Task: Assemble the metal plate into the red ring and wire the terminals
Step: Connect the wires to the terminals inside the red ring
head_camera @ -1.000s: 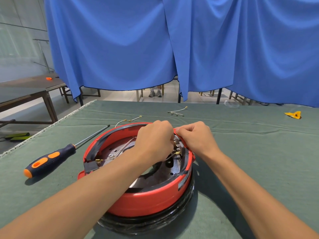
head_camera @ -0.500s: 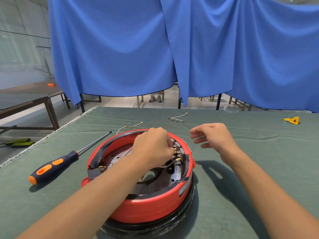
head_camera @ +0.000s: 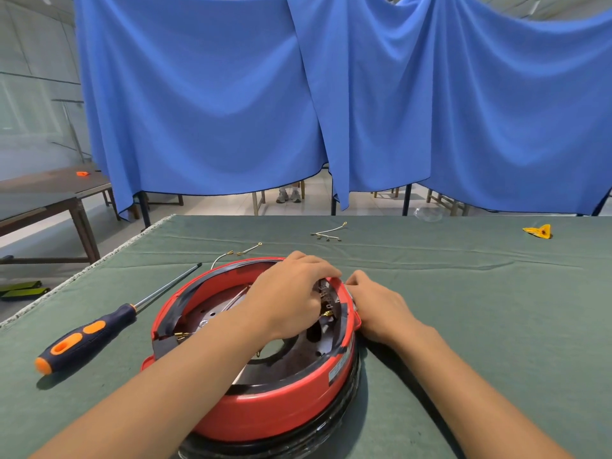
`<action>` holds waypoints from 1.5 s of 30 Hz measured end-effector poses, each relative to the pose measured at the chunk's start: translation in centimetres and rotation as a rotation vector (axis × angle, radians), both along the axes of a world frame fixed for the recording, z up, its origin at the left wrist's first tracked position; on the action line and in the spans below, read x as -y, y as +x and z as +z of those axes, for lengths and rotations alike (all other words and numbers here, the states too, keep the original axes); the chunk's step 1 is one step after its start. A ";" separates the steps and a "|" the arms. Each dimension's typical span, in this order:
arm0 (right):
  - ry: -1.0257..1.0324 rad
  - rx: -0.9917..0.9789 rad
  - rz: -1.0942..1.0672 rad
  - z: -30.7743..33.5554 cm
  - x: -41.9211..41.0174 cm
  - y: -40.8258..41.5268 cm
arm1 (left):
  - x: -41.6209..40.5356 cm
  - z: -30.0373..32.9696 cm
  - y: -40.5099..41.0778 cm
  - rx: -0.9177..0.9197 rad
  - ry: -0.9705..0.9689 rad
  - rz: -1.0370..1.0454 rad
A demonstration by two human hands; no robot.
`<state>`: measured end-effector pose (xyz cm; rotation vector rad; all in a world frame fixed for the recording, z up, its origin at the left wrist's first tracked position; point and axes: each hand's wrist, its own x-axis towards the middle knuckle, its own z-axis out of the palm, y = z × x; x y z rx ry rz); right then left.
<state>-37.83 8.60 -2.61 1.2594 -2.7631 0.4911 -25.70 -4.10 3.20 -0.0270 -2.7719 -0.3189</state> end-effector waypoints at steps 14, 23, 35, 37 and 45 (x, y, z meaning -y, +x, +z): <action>-0.482 0.229 -0.260 1.2 -2.5 -1.7 | 0.1 0.0 -0.3 -0.031 0.057 0.010; -1.039 0.806 0.062 7.1 -0.8 2.7 | -0.4 0.8 -0.2 -0.333 0.320 0.090; -0.944 0.767 0.203 8.0 0.2 4.7 | -0.7 1.6 0.6 -0.534 0.550 -0.002; -0.940 0.751 0.178 7.9 0.2 4.7 | -0.6 1.6 0.5 -0.528 0.537 0.002; -0.863 0.714 0.112 8.0 -0.2 4.5 | -0.2 1.3 0.2 -0.499 0.443 0.054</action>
